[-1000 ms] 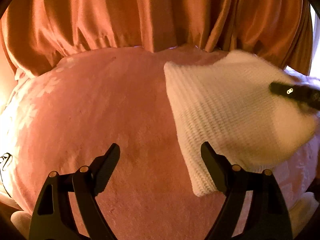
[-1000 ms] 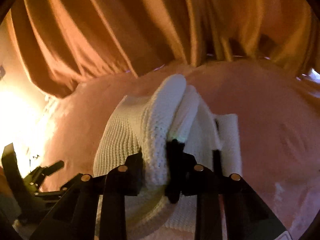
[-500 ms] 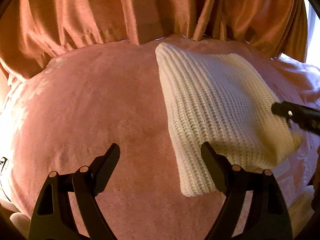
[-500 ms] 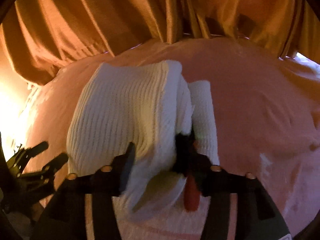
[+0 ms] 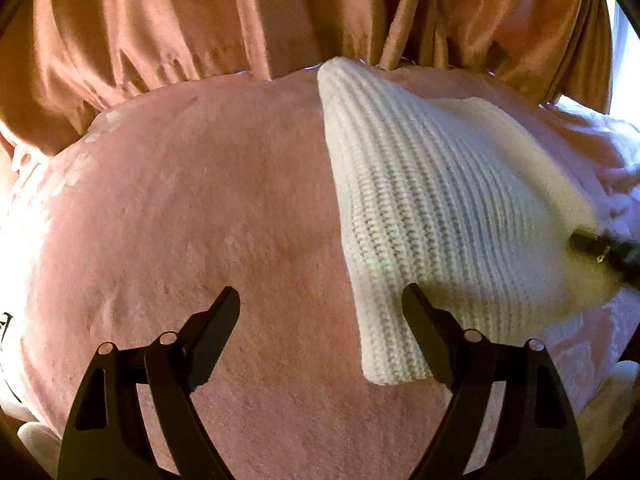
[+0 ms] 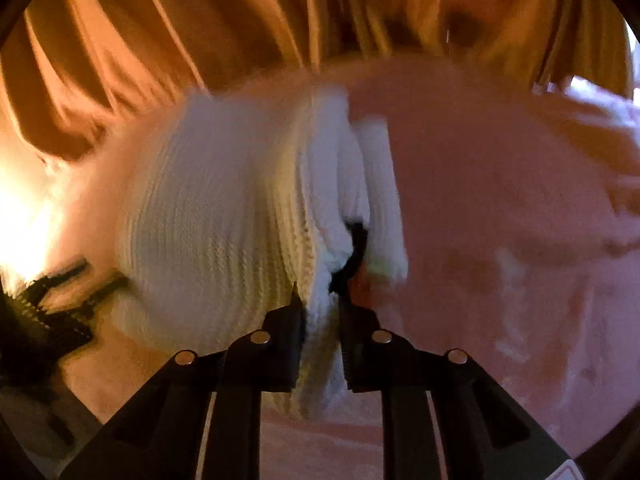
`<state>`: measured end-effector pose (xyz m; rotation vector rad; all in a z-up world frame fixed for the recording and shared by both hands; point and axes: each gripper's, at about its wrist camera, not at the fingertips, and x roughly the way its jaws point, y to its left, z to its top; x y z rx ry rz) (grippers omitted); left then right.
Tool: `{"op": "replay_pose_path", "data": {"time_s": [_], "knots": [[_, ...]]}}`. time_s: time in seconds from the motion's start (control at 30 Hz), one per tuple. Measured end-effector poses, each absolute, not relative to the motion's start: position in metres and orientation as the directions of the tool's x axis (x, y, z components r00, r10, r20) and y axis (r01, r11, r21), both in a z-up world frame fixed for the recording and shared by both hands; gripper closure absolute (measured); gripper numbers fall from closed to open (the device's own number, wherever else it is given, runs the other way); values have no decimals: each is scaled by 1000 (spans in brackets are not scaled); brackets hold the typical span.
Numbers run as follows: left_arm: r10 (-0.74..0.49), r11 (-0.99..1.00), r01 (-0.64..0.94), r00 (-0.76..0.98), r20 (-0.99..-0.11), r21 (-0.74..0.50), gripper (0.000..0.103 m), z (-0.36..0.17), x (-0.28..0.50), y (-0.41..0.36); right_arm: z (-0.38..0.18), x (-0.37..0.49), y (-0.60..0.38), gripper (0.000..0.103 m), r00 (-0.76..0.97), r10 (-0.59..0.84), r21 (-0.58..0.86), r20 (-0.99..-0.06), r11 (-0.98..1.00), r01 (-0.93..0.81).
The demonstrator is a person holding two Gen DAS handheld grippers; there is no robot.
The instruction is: Fold small clothes
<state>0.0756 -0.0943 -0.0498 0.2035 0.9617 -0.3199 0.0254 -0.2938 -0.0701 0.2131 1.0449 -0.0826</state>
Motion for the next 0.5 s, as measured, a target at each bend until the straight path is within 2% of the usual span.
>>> {"op": "replay_pose_path", "data": {"time_s": [0.07, 0.17, 0.23, 0.27, 0.3, 0.4, 0.5], "knots": [[-172, 934, 356, 527, -832, 32, 22, -52, 76, -96, -80, 28, -288, 81, 486, 24, 119, -874, 979, 166], [-169, 932, 361, 529, -832, 40, 22, -51, 74, -96, -56, 27, -287, 74, 536, 32, 145, -844, 975, 170], [-171, 931, 364, 530, -830, 41, 22, -51, 74, -95, -36, 29, -292, 63, 588, 56, 190, -807, 967, 168], [-170, 932, 361, 530, -831, 40, 22, -51, 74, -95, -29, 33, -296, 52, 604, 57, 198, -795, 965, 170], [-173, 932, 360, 528, -832, 34, 22, -51, 74, -94, -24, 39, -299, 46, 619, 51, 200, -784, 965, 173], [-174, 935, 354, 530, -830, 31, 22, -51, 75, -95, -31, 73, -309, 46, 612, 45, 189, -790, 967, 172], [-175, 936, 351, 528, -831, 27, 22, -50, 75, -96, -54, 109, -312, 47, 568, 107, 231, -816, 961, 150]]}}
